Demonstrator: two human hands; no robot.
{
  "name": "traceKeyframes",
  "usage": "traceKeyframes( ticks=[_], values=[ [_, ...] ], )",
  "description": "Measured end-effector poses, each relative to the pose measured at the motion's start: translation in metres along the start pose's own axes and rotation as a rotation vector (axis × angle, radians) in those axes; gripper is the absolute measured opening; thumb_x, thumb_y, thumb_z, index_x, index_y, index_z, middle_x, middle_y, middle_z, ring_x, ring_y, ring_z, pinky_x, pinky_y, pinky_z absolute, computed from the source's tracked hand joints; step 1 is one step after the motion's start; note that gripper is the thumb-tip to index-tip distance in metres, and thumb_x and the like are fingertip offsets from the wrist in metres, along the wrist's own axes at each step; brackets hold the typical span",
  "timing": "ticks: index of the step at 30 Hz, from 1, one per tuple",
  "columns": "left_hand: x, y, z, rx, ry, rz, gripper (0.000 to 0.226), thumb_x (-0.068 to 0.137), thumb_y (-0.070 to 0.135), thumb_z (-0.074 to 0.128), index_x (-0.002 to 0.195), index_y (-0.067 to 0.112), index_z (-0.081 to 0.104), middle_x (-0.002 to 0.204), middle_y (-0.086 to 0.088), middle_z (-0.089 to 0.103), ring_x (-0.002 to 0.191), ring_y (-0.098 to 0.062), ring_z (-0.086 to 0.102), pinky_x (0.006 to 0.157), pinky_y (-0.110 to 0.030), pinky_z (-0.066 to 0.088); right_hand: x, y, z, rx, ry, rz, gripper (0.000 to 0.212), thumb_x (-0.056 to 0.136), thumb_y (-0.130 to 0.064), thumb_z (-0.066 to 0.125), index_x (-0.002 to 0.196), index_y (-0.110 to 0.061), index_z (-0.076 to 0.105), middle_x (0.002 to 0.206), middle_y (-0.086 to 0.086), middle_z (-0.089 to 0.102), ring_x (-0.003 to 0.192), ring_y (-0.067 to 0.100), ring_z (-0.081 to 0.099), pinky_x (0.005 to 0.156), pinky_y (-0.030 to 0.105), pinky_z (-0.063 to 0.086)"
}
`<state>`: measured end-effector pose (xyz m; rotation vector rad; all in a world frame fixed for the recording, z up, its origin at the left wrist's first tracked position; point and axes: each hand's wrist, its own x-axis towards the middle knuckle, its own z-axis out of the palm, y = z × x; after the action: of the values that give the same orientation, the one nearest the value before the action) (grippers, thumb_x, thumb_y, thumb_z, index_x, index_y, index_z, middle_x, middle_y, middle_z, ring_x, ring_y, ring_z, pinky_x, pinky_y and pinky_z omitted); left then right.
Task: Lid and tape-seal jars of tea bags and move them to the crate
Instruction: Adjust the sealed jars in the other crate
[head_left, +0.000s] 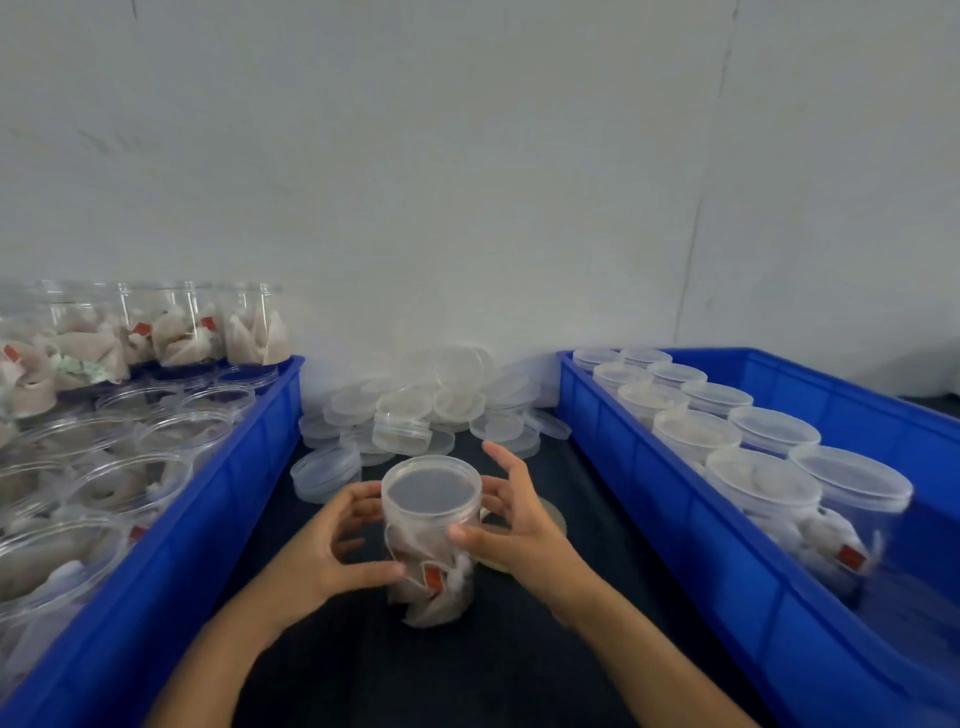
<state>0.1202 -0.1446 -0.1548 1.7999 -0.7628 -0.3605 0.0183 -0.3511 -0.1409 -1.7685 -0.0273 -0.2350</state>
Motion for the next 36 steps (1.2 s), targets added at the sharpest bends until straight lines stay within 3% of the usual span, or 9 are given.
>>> traceKeyframes(
  ticks=[2,6,11,18,22,26,29,33,36],
  values=[
    [0.001,0.002,0.005,0.04,-0.022,-0.005,0.085,0.052,0.043,0.093,0.123,0.045,0.046,0.126,0.018,0.054,0.116,0.001,0.052,0.088,-0.014,0.042,0.003,-0.002,0.006,-0.017,0.017,0.006,0.096,0.079,-0.015,0.079,0.148,-0.036,0.015,0.135,-0.002,0.047,0.129,0.013,0.046,0.104,0.029,0.045],
    [0.003,0.007,0.015,0.097,0.017,0.018,0.084,0.051,0.033,0.089,0.124,0.041,0.048,0.123,0.013,0.061,0.108,0.002,0.06,0.082,-0.013,0.048,0.005,-0.004,0.018,-0.054,0.019,-0.011,0.091,0.073,-0.008,0.083,0.141,-0.026,0.025,0.121,-0.008,0.053,0.106,-0.003,0.056,0.081,0.011,0.05],
    [0.001,0.03,0.03,0.13,0.133,0.075,0.091,0.041,0.032,0.09,0.124,0.033,0.054,0.115,0.006,0.068,0.104,-0.006,0.065,0.089,-0.029,0.052,-0.003,-0.021,0.013,-0.165,0.117,-0.077,0.082,0.067,-0.006,0.087,0.131,-0.018,0.037,0.121,-0.002,0.056,0.112,0.008,0.056,0.091,0.019,0.049],
    [0.008,0.143,0.089,-0.053,0.137,0.362,0.079,0.038,0.032,0.087,0.11,0.035,0.055,0.104,0.012,0.07,0.094,-0.001,0.067,0.071,-0.015,0.054,-0.063,-0.113,-0.058,-0.363,0.358,-0.279,0.096,0.065,-0.012,0.088,0.142,-0.02,0.031,0.123,-0.004,0.049,0.111,0.008,0.052,0.09,0.016,0.048],
    [0.018,0.201,0.143,-0.16,0.006,0.473,0.083,0.042,0.034,0.088,0.116,0.03,0.053,0.108,0.011,0.068,0.095,-0.001,0.067,0.073,-0.016,0.054,-0.117,-0.156,-0.114,-0.466,0.494,-0.318,0.091,0.065,-0.022,0.087,0.139,-0.027,0.034,0.117,-0.014,0.051,0.101,-0.01,0.053,0.083,0.01,0.047],
    [0.032,0.216,0.203,-0.176,-0.144,0.465,0.079,0.059,0.017,0.092,0.123,0.027,0.047,0.114,0.011,0.064,0.1,-0.006,0.065,0.079,-0.021,0.055,-0.153,-0.154,-0.157,-0.511,0.573,-0.243,0.085,0.063,-0.021,0.086,0.135,-0.028,0.04,0.11,-0.02,0.056,0.094,-0.017,0.054,0.077,0.004,0.045],
    [0.036,0.207,0.237,-0.098,-0.21,0.442,0.101,0.065,0.019,0.091,0.143,0.027,0.027,0.117,0.017,0.055,0.106,-0.006,0.059,0.089,-0.021,0.052,-0.17,-0.132,-0.175,-0.491,0.615,-0.138,0.082,0.06,-0.021,0.088,0.129,-0.03,0.043,0.107,-0.019,0.057,0.085,-0.019,0.054,0.068,0.001,0.042],
    [0.037,0.19,0.261,0.043,-0.276,0.385,0.108,0.064,0.019,0.09,0.147,0.027,0.021,0.118,0.018,0.052,0.107,-0.008,0.056,0.089,-0.024,0.051,-0.179,-0.1,-0.187,-0.418,0.608,0.052,0.092,0.045,-0.033,0.089,0.124,-0.027,0.043,0.106,-0.011,0.059,0.091,0.0,0.06,0.069,0.016,0.046],
    [0.037,0.184,0.27,0.338,-0.27,0.362,0.103,0.062,0.029,0.091,0.144,0.022,0.028,0.127,0.005,0.054,0.111,-0.016,0.053,0.092,-0.034,0.048,-0.175,-0.08,-0.195,-0.397,0.545,0.27,0.09,0.059,-0.014,0.09,0.13,-0.02,0.035,0.105,-0.003,0.056,0.095,0.014,0.058,0.076,0.031,0.051]
  ],
)
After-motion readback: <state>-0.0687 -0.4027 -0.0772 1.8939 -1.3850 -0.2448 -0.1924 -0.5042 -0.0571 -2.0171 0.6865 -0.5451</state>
